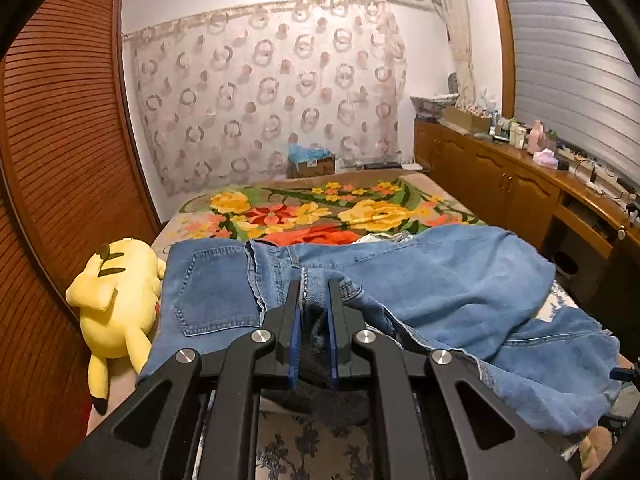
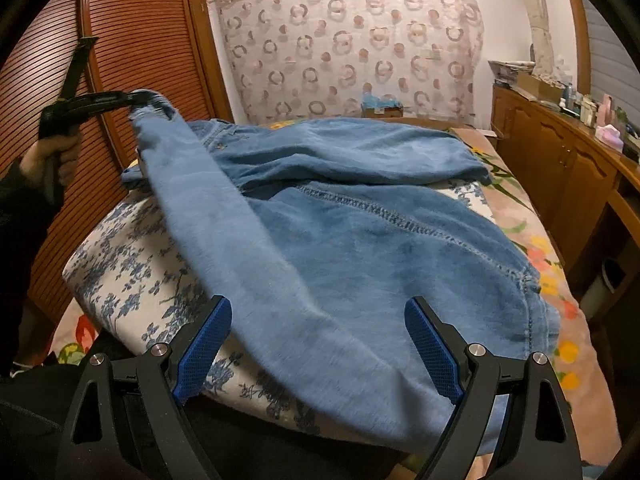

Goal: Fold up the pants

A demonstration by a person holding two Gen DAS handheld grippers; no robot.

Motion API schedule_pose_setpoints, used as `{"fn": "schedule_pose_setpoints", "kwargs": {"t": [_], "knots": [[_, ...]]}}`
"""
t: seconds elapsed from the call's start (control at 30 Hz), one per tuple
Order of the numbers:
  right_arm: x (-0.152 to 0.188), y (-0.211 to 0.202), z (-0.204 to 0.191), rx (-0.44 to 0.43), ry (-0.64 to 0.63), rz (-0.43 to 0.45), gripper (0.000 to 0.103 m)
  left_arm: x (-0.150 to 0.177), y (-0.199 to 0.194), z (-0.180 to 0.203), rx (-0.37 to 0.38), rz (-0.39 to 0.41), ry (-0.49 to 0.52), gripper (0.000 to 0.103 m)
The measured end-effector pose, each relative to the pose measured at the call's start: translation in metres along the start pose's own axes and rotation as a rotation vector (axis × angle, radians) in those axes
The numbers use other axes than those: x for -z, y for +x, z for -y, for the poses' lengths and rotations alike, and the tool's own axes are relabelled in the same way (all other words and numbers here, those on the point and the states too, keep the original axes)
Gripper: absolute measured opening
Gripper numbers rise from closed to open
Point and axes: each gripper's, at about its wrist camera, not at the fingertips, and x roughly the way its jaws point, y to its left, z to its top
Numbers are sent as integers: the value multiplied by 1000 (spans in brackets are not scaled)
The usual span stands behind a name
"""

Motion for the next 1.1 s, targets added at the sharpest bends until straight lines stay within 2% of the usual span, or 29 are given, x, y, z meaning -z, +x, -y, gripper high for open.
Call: {"fn": "schedule_pose_setpoints", "kwargs": {"t": [0.07, 0.17, 0.3, 0.4, 0.67, 0.83, 1.1], "knots": [[4, 5, 2, -7, -5, -19, 76, 3, 5, 2, -6, -11, -1, 12], [11, 12, 7, -3, -9, -50, 70, 5, 8, 5, -10, -22, 0, 12], [15, 17, 12, 6, -19, -80, 69, 8, 12, 5, -13, -35, -1, 12], [15, 23, 16, 13, -28, -110, 58, 9, 15, 4, -11, -33, -8, 12], [8, 31, 20, 48, -49, -99, 10, 13, 20, 5, -3, -45, -14, 12], [-2, 33, 23, 41, -55, -80, 6, 15, 17, 4, 20, -34, -40, 12], [-63, 27, 25, 100, -132, 42, 5, 4, 13, -2, 40, -8, -45, 12]]}}
